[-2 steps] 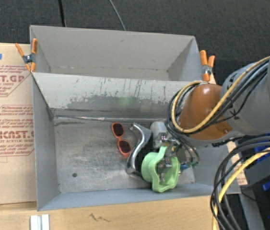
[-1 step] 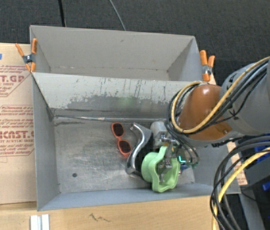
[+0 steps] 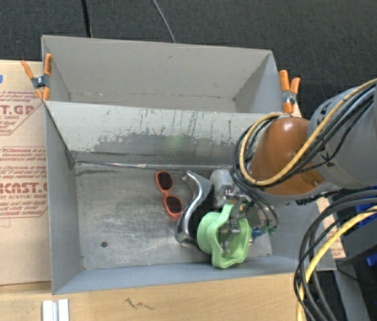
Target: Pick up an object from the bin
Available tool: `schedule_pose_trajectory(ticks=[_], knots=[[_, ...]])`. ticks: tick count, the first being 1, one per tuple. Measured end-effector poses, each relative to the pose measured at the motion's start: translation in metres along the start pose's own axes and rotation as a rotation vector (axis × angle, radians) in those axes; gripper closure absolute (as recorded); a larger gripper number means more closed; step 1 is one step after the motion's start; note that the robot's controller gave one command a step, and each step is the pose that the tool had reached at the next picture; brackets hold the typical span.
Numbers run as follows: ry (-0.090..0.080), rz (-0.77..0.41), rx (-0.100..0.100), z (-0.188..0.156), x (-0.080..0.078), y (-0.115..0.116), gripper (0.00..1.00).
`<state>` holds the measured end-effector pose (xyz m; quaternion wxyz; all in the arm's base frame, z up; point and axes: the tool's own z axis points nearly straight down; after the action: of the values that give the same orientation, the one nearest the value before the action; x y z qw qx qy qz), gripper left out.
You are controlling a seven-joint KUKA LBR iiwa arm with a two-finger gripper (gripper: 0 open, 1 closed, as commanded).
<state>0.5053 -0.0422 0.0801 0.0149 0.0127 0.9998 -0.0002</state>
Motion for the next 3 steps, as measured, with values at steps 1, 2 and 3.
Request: schedule_pose_trajectory(ticks=[1,2,3], knots=[[-0.002,0.003,0.000,0.0024,0.0004,-0.0001,0.00],[-0.001,0.000,0.000,0.0002,-0.0001,-0.0002,1.00],[-0.002,0.003,0.001,0.0024,0.0004,-0.0002,0.00]])
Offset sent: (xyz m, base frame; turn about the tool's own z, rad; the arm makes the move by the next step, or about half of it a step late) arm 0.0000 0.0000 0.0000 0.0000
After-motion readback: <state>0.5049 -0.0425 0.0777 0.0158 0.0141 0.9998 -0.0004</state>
